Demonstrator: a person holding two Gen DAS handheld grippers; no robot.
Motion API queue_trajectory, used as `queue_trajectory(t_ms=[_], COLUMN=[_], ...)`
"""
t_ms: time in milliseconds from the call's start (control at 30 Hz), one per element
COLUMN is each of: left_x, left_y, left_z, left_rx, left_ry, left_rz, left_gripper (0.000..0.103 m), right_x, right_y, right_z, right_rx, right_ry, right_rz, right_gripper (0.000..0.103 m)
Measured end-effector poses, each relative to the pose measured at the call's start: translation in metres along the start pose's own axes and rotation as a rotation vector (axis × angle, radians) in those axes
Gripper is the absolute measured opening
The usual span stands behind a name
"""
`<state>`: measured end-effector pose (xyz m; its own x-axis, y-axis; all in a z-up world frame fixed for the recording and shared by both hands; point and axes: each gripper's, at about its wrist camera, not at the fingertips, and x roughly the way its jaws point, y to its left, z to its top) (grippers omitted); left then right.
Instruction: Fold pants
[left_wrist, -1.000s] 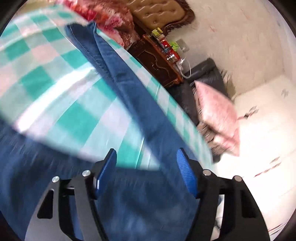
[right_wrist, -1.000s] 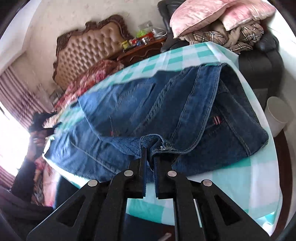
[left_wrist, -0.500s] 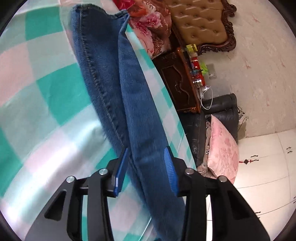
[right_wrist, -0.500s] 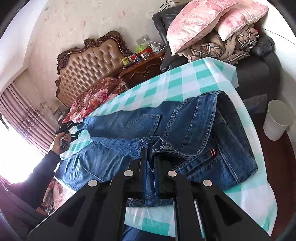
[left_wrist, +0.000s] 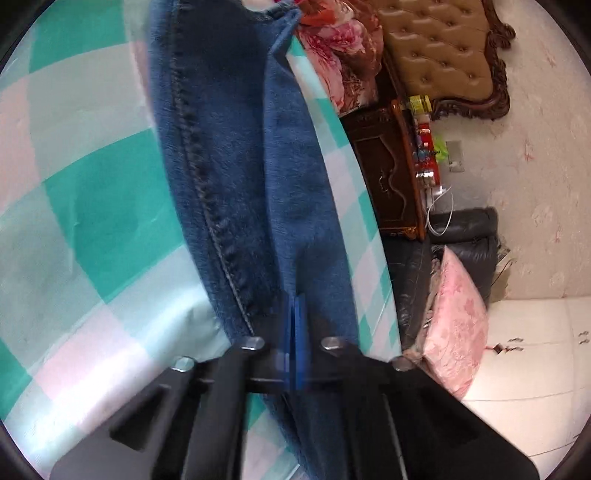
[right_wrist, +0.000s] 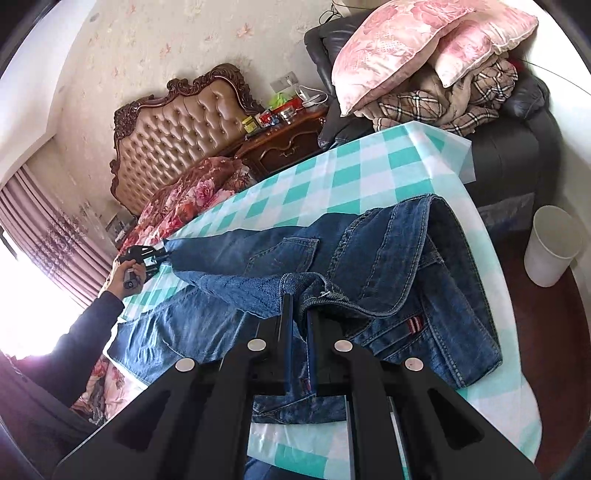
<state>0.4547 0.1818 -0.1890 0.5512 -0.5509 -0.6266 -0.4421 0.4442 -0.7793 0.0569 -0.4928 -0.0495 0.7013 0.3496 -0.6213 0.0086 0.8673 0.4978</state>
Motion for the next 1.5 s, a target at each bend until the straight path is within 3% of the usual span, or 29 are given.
queue_trajectory(t_ms=[100, 200, 267, 333, 400, 467, 567, 633, 700, 900, 1067, 1100, 1167, 1200, 1400, 1467, 1500], left_x=[-0.048, -0.128, -0.188, -0.218, -0.227, -0.223, -0.221, -0.221, -0.223, -0.215, -0.21, -0.209, -0.205, -0.204, -0.252, -0.256, -0.25], left_y=[-0.01, -0.002, 0.03, 0.066, 0.101, 0.142, 0.16, 0.157, 0.155, 0.156, 0.159, 0.16, 0.159, 0.158, 0.132, 0.144, 0.155], left_z=[-0.02, -0.067, -0.119, -0.162, -0.199, -0.219, -0.226, -0.227, -0.225, -0.222, -0.22, -0.219, -0.213, -0.211, -0.23, -0.244, -0.248], left_rx=[0.038, 0.088, 0.115, 0.114, 0.126, 0.076, 0.076, 0.101, 0.111, 0.092, 0.073, 0.074, 0.068, 0.062, 0.101, 0.089, 0.076], left_ry=[-0.048, -0.086, -0.118, -0.13, -0.119, -0.097, -0.112, -0.119, -0.121, -0.116, -0.109, -0.107, -0.098, -0.093, -0.128, -0.107, -0.083], left_rz=[-0.062, -0.113, -0.101, -0.079, -0.012, 0.015, -0.014, -0.02, -0.035, -0.062, -0.084, -0.086, -0.087, -0.09, -0.103, -0.077, -0.059], left_gripper=[0.001, 0.001, 0.001, 0.001, 0.001, 0.001, 0.001, 0.001, 0.001, 0.001, 0.001, 0.001, 0.001, 0.001, 0.001, 0.001, 0.0], right_x=[-0.005, -0.013, -0.016, -0.016, -0.014, -0.018, -0.035, -0.042, -0.045, -0.017, 0.004, 0.008, 0.015, 0.021, -0.024, -0.033, -0.024], right_y=[-0.011, -0.034, -0.055, -0.079, -0.088, -0.095, -0.1, -0.096, -0.084, -0.075, -0.074, -0.072, -0.078, -0.077, -0.042, -0.045, -0.056], right_z=[0.005, 0.005, 0.001, -0.014, -0.03, -0.043, -0.056, -0.063, -0.069, -0.067, -0.054, -0.049, -0.044, -0.039, -0.005, -0.006, -0.012], right_rx=[0.002, 0.054, 0.126, 0.213, 0.259, 0.34, 0.464, 0.503, 0.538, 0.586, 0.568, 0.555, 0.546, 0.528, 0.443, 0.423, 0.434], right_ry=[0.005, 0.023, 0.054, 0.104, 0.129, 0.115, 0.047, 0.019, -0.004, 0.021, 0.017, 0.014, 0.03, 0.061, -0.035, -0.041, -0.002], right_rz=[-0.023, -0.073, -0.145, -0.184, -0.217, -0.182, -0.156, -0.142, -0.102, -0.087, -0.135, -0.157, -0.196, -0.232, -0.221, -0.284, -0.32], right_gripper=[0.008, 0.008, 0.008, 0.011, 0.018, 0.018, 0.023, 0.041, 0.052, 0.052, 0.052, 0.051, 0.022, 0.015, 0.011, 0.011, 0.011])
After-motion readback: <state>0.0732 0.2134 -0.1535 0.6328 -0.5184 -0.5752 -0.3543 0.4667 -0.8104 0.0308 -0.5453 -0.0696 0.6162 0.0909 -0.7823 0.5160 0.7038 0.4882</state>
